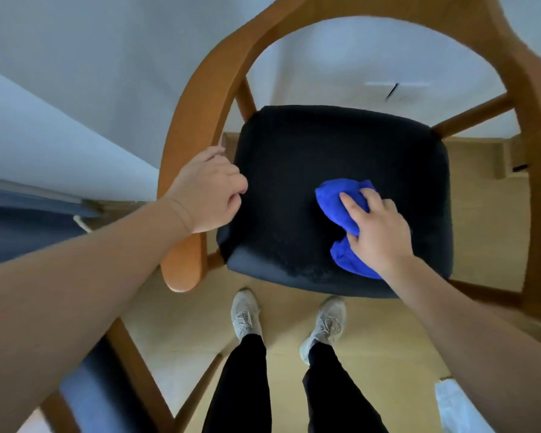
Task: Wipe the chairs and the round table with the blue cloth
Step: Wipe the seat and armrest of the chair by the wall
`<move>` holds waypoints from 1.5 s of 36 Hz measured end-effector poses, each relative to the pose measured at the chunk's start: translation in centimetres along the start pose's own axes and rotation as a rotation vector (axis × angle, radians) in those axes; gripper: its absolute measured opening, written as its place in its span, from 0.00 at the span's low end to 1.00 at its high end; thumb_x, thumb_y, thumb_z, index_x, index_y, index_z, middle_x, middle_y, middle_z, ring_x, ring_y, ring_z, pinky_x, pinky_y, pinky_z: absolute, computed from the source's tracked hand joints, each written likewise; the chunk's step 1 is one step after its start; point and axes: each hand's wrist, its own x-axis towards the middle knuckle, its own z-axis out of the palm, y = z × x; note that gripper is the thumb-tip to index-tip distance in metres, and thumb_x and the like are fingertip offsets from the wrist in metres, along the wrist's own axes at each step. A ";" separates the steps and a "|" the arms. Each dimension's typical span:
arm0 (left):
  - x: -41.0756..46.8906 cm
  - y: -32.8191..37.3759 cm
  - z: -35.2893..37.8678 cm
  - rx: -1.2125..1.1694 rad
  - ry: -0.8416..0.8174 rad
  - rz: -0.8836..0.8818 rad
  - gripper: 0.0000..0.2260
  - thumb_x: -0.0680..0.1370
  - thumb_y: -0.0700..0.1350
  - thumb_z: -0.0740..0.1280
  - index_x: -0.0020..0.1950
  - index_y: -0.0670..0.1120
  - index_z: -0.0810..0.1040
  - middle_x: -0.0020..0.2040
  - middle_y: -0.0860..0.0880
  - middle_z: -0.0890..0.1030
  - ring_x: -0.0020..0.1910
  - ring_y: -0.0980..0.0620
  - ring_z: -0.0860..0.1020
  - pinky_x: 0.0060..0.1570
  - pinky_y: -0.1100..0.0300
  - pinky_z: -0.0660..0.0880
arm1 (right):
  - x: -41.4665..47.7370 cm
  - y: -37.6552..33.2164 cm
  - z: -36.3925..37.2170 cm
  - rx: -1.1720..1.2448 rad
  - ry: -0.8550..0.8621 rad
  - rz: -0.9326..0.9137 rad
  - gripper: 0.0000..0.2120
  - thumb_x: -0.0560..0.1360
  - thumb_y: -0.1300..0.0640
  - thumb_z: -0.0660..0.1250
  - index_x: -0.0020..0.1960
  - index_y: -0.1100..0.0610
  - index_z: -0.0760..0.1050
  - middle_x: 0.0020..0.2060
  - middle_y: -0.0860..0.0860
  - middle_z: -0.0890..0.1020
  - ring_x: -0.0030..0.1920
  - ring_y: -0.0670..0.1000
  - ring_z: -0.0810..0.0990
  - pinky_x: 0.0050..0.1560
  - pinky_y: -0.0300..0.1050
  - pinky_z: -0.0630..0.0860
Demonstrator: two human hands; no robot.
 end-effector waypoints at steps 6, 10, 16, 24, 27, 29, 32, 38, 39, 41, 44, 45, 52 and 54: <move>-5.5 2.7 -1.0 -0.133 0.178 -0.227 0.11 0.74 0.45 0.58 0.45 0.47 0.80 0.46 0.49 0.81 0.49 0.47 0.77 0.58 0.49 0.68 | 2.6 -1.6 -0.2 -0.156 0.009 -0.182 0.38 0.63 0.54 0.78 0.71 0.55 0.69 0.65 0.64 0.70 0.44 0.64 0.73 0.41 0.56 0.75; -8.6 3.4 0.5 -0.106 0.247 -0.328 0.08 0.72 0.41 0.63 0.48 0.44 0.80 0.48 0.46 0.80 0.50 0.44 0.75 0.52 0.52 0.66 | 3.9 -3.8 1.0 -0.236 -0.101 -0.286 0.36 0.72 0.43 0.69 0.75 0.54 0.61 0.71 0.63 0.62 0.53 0.64 0.71 0.52 0.57 0.72; -10.7 4.7 2.8 -0.157 0.353 -0.453 0.09 0.72 0.40 0.62 0.49 0.42 0.80 0.48 0.42 0.77 0.47 0.41 0.74 0.48 0.50 0.68 | 2.7 -5.8 3.1 -0.083 -0.123 -0.285 0.37 0.75 0.53 0.67 0.78 0.58 0.51 0.73 0.60 0.59 0.58 0.62 0.72 0.58 0.55 0.71; -10.3 4.8 3.8 -0.195 0.417 -0.510 0.11 0.71 0.40 0.60 0.48 0.42 0.80 0.45 0.42 0.75 0.44 0.42 0.72 0.47 0.54 0.63 | 6.3 -4.5 3.2 0.169 -0.259 0.111 0.54 0.63 0.31 0.70 0.78 0.46 0.44 0.77 0.57 0.48 0.72 0.63 0.57 0.68 0.62 0.61; -10.5 4.6 3.7 -0.206 0.398 -0.488 0.12 0.71 0.40 0.59 0.48 0.42 0.80 0.44 0.42 0.75 0.43 0.43 0.72 0.46 0.56 0.61 | 7.0 -5.1 3.7 0.208 -0.389 0.097 0.48 0.68 0.42 0.71 0.78 0.46 0.44 0.77 0.53 0.53 0.73 0.63 0.58 0.66 0.64 0.65; -10.5 4.5 3.7 -0.217 0.380 -0.475 0.11 0.71 0.41 0.59 0.47 0.43 0.80 0.44 0.43 0.75 0.43 0.43 0.72 0.46 0.55 0.62 | 6.1 -5.8 3.8 0.167 -0.350 0.019 0.46 0.70 0.48 0.70 0.78 0.49 0.46 0.72 0.53 0.66 0.64 0.61 0.72 0.55 0.54 0.73; -10.6 4.5 3.5 -0.229 0.355 -0.474 0.11 0.72 0.41 0.60 0.48 0.44 0.80 0.44 0.44 0.75 0.43 0.43 0.72 0.47 0.54 0.63 | 4.0 -6.6 4.0 0.040 -0.261 -0.103 0.42 0.72 0.51 0.69 0.78 0.52 0.48 0.62 0.54 0.74 0.53 0.58 0.77 0.45 0.49 0.73; -10.6 4.3 3.5 -0.249 0.335 -0.468 0.10 0.73 0.42 0.59 0.48 0.45 0.80 0.44 0.45 0.75 0.44 0.45 0.71 0.48 0.57 0.60 | 6.9 -8.0 2.4 -0.174 -0.060 -0.179 0.44 0.72 0.51 0.70 0.78 0.56 0.48 0.64 0.57 0.73 0.55 0.60 0.74 0.51 0.54 0.73; -10.6 4.3 3.5 -0.248 0.339 -0.463 0.11 0.73 0.42 0.59 0.48 0.45 0.80 0.44 0.45 0.75 0.44 0.45 0.71 0.47 0.57 0.59 | 7.6 -8.5 2.4 -0.185 -0.115 -0.194 0.44 0.74 0.49 0.69 0.78 0.56 0.44 0.66 0.57 0.70 0.59 0.61 0.73 0.55 0.55 0.71; -10.6 4.3 3.5 -0.254 0.351 -0.453 0.11 0.72 0.42 0.59 0.47 0.44 0.80 0.43 0.45 0.75 0.43 0.46 0.71 0.47 0.58 0.58 | 8.1 -8.9 3.0 -0.168 -0.189 -0.280 0.44 0.75 0.46 0.66 0.79 0.54 0.40 0.68 0.56 0.68 0.62 0.61 0.70 0.58 0.56 0.70; -10.6 4.2 3.6 -0.269 0.362 -0.445 0.11 0.72 0.41 0.60 0.46 0.45 0.80 0.43 0.46 0.75 0.43 0.47 0.70 0.46 0.57 0.60 | 8.5 -7.9 2.9 -0.047 -0.188 -0.283 0.48 0.72 0.43 0.69 0.79 0.53 0.40 0.65 0.54 0.70 0.60 0.59 0.72 0.56 0.55 0.72; -10.6 4.1 3.7 -0.270 0.366 -0.441 0.10 0.72 0.41 0.60 0.46 0.45 0.80 0.43 0.46 0.75 0.43 0.47 0.70 0.46 0.56 0.61 | 8.7 -7.4 3.0 -0.049 -0.175 -0.257 0.50 0.70 0.40 0.69 0.79 0.52 0.42 0.65 0.54 0.69 0.61 0.59 0.71 0.58 0.56 0.71; -10.6 3.8 4.2 -0.283 0.382 -0.425 0.09 0.70 0.40 0.62 0.45 0.46 0.80 0.42 0.48 0.74 0.43 0.48 0.69 0.46 0.57 0.60 | 6.8 -10.1 5.6 -0.084 -0.196 -0.132 0.37 0.75 0.42 0.64 0.78 0.48 0.52 0.69 0.56 0.66 0.58 0.62 0.72 0.54 0.57 0.72; -10.7 3.8 4.3 -0.289 0.389 -0.428 0.10 0.70 0.40 0.61 0.45 0.46 0.80 0.42 0.48 0.74 0.42 0.48 0.70 0.45 0.56 0.61 | 4.9 -10.5 6.3 -0.092 -0.164 -0.156 0.37 0.71 0.49 0.69 0.76 0.50 0.59 0.64 0.57 0.71 0.51 0.62 0.74 0.48 0.56 0.73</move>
